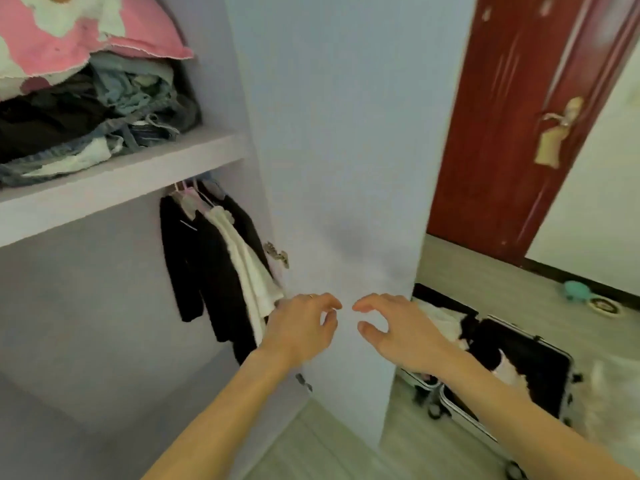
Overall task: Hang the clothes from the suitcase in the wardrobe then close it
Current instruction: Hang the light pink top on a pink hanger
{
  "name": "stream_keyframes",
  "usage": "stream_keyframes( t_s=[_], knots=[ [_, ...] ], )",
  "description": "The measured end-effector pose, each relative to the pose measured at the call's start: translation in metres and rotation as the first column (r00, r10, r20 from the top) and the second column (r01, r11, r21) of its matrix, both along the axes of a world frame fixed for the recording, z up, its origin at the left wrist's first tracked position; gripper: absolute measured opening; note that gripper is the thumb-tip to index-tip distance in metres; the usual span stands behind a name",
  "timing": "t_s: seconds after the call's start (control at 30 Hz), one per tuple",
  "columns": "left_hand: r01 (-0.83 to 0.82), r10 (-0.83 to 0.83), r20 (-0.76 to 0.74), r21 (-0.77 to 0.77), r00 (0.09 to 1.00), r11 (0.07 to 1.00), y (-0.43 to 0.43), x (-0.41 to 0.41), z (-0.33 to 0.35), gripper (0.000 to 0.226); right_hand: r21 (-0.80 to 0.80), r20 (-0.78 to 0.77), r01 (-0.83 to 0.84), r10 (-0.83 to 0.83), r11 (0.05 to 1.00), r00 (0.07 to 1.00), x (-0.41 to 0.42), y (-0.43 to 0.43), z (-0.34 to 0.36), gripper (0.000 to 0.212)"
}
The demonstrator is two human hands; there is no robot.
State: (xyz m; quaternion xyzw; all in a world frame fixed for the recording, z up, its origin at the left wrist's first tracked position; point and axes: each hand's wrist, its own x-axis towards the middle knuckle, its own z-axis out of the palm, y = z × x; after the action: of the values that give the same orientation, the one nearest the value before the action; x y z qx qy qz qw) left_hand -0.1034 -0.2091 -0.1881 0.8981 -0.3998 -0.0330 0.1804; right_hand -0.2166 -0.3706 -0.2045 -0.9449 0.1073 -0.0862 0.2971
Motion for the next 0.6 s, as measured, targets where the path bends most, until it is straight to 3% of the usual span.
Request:
stream_keyframes(
  t_s=[0.13,0.27,0.37,0.6],
  knots=[
    [0.225,-0.213,-0.151,0.065,0.965,0.972,-0.088,-0.057,-0.051,0.031,0.026,-0.14,0.192,-0.187,0.981,0.972,-0.082,-0.065,-0.049,0.029],
    [0.395,-0.357,-0.292,0.082,0.887,0.915,-0.172,-0.102,-0.092,0.03,-0.006,-0.31,0.379,-0.362,0.925,0.879,-0.147,-0.136,-0.096,0.031],
    [0.451,-0.387,-0.369,0.102,0.845,0.887,-0.231,-0.112,-0.12,0.029,-0.013,-0.41,0.473,-0.436,0.881,0.801,-0.18,-0.187,-0.123,0.037],
    [0.496,-0.388,-0.373,0.257,0.843,0.829,-0.385,-0.108,-0.174,0.033,-0.051,-0.509,0.563,-0.506,0.825,0.696,-0.218,-0.326,-0.165,0.04]
  ],
)
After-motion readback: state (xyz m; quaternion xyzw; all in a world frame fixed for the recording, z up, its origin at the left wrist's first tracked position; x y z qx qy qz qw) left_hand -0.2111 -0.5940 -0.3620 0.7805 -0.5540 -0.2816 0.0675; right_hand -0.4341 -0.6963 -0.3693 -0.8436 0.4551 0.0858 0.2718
